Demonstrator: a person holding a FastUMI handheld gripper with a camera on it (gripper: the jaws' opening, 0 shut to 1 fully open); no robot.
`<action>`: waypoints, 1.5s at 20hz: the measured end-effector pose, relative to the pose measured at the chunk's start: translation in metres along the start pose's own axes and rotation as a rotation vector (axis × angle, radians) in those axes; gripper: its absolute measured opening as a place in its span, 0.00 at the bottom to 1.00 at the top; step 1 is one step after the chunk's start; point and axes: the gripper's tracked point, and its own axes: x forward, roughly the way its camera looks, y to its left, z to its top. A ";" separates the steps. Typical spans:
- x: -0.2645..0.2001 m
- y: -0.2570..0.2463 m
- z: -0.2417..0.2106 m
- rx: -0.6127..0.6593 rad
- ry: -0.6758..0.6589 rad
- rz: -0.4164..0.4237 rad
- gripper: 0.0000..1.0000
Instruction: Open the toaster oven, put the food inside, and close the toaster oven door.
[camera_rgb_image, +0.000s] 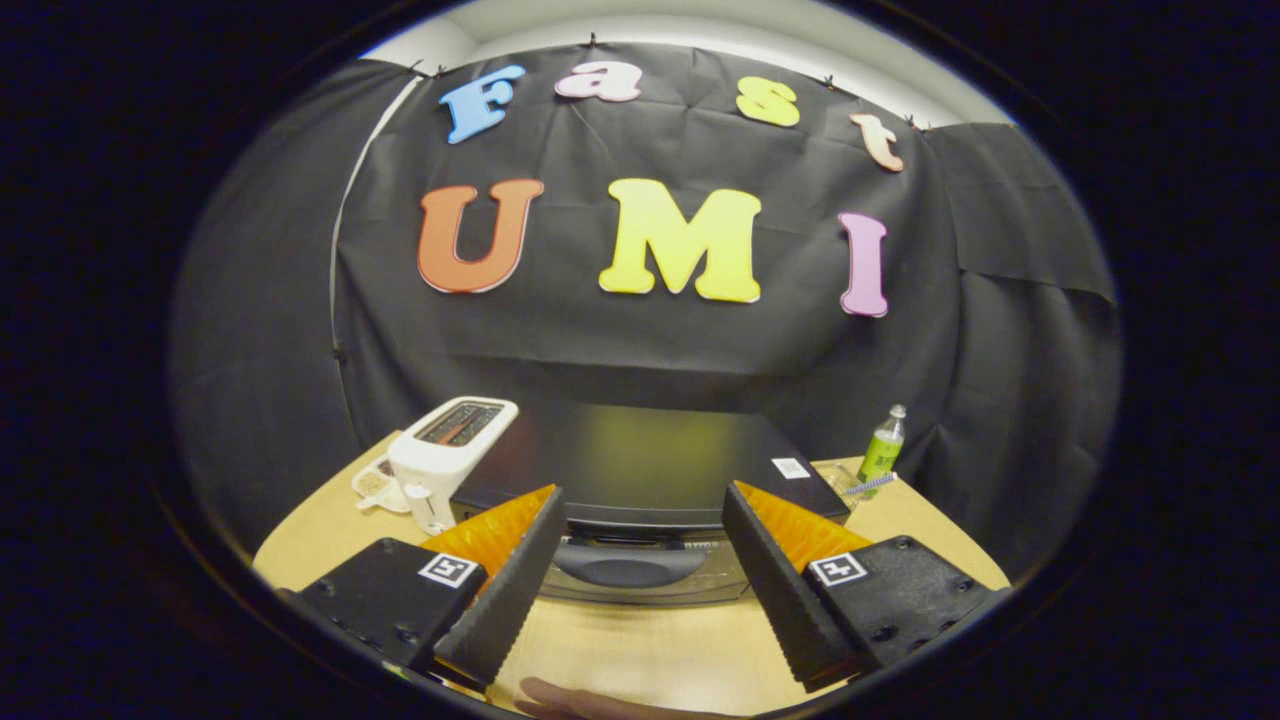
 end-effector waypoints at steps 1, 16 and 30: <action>0.009 -0.004 -0.008 -0.004 0.023 -0.028 1.00; 0.006 0.004 -0.067 0.062 0.146 0.039 1.00; -0.051 0.005 -0.189 0.103 0.212 0.081 1.00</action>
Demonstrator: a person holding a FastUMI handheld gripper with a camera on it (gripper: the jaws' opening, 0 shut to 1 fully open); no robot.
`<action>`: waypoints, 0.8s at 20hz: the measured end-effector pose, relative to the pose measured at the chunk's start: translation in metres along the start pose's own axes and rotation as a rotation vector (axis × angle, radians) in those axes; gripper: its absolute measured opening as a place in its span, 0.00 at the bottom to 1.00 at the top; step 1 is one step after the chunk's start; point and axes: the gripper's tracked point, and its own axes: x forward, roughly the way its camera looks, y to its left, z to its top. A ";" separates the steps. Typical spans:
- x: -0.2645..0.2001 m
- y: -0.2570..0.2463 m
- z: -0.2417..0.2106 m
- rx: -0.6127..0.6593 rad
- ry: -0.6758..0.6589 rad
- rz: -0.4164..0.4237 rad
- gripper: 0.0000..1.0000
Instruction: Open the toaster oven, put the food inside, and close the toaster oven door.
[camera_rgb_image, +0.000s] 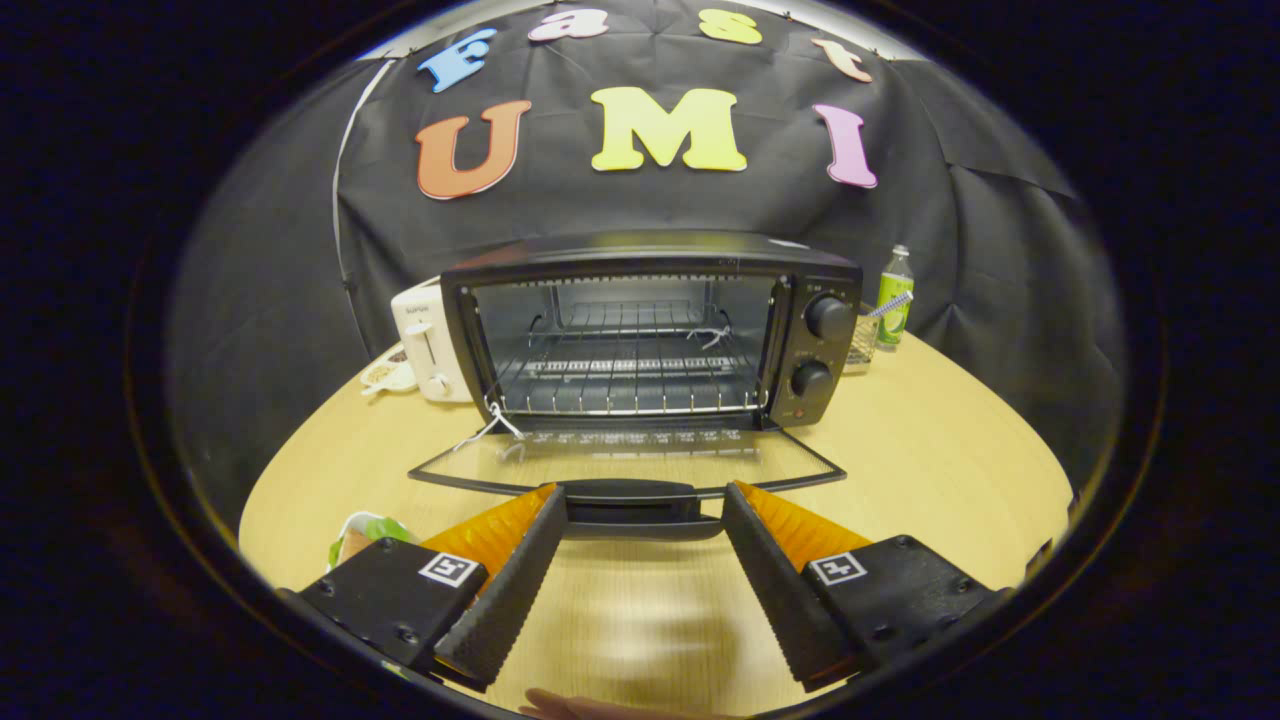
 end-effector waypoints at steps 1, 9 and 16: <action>0.001 0.000 -0.004 0.002 0.002 -0.002 1.00; 0.002 0.000 -0.023 0.065 0.097 0.060 1.00; -0.043 0.069 0.000 0.190 0.272 0.530 0.97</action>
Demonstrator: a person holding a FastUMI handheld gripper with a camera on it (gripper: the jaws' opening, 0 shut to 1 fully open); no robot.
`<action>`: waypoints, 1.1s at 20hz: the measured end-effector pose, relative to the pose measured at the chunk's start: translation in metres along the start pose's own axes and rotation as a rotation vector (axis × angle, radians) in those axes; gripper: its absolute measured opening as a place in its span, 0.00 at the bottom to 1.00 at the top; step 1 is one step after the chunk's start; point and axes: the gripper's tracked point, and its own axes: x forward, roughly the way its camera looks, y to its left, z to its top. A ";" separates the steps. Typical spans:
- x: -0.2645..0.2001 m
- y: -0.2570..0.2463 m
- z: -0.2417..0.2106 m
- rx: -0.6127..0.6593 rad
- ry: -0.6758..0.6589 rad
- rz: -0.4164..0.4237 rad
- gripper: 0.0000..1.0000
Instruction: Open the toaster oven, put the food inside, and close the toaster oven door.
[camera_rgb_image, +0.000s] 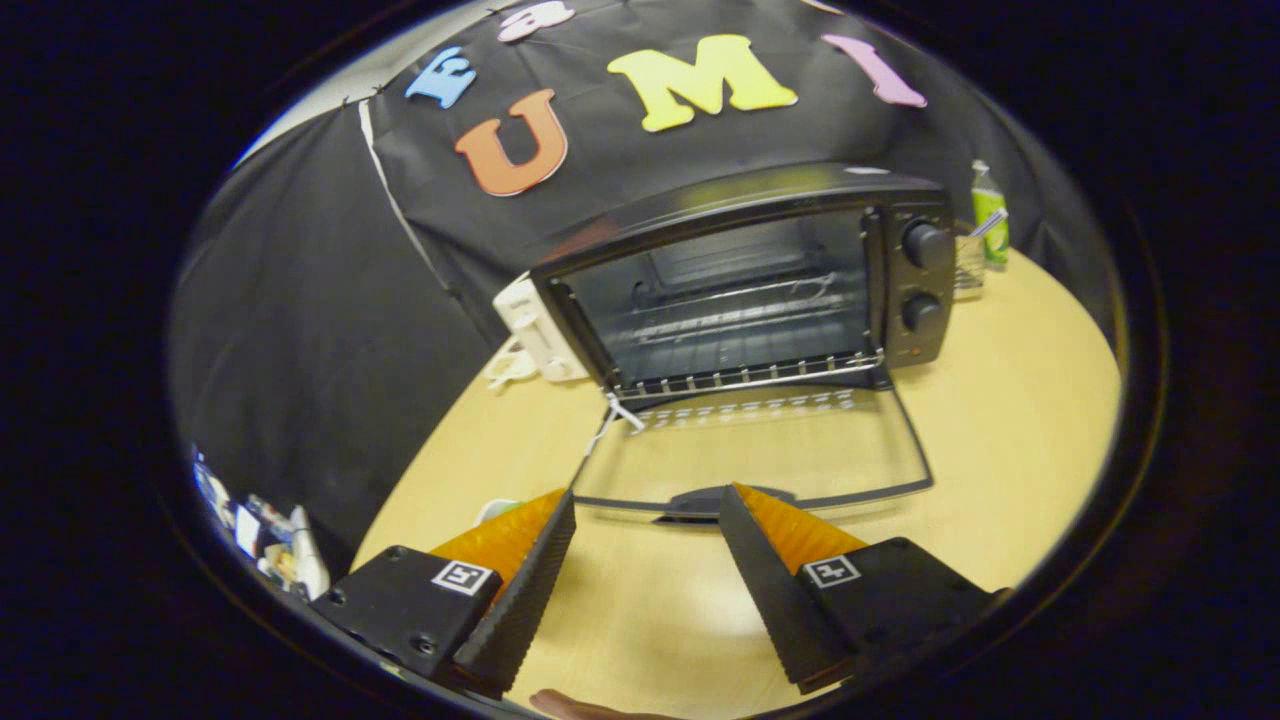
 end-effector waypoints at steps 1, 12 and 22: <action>-0.001 0.013 -0.006 0.034 0.056 0.074 0.96; 0.002 0.057 -0.060 0.190 0.394 0.303 0.73; -0.004 0.063 -0.058 0.282 0.391 0.317 0.39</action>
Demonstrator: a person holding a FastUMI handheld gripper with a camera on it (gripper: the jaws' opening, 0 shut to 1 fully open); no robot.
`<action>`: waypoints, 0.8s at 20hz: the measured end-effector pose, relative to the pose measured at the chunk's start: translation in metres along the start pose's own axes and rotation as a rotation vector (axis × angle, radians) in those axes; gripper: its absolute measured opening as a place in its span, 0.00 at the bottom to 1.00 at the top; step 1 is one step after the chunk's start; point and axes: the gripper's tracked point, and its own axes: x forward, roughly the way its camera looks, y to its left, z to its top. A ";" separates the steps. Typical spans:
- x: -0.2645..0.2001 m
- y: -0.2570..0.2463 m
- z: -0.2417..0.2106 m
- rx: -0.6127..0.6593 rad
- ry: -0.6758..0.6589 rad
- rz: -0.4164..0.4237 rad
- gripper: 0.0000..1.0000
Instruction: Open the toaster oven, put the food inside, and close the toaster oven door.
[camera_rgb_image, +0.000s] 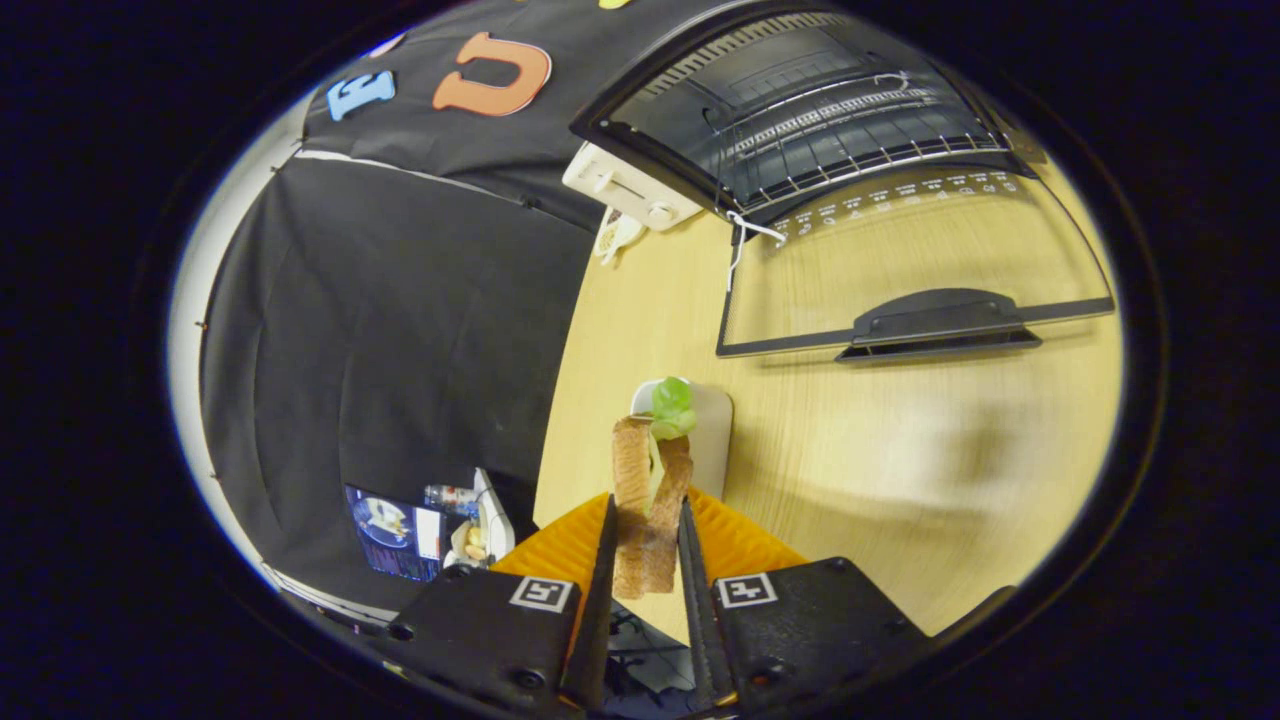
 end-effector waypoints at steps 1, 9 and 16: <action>-0.002 0.002 0.001 0.006 -0.010 0.013 0.38; -0.037 0.022 0.023 0.117 -0.141 0.191 0.38; -0.075 -0.011 0.103 0.315 -0.610 0.306 0.37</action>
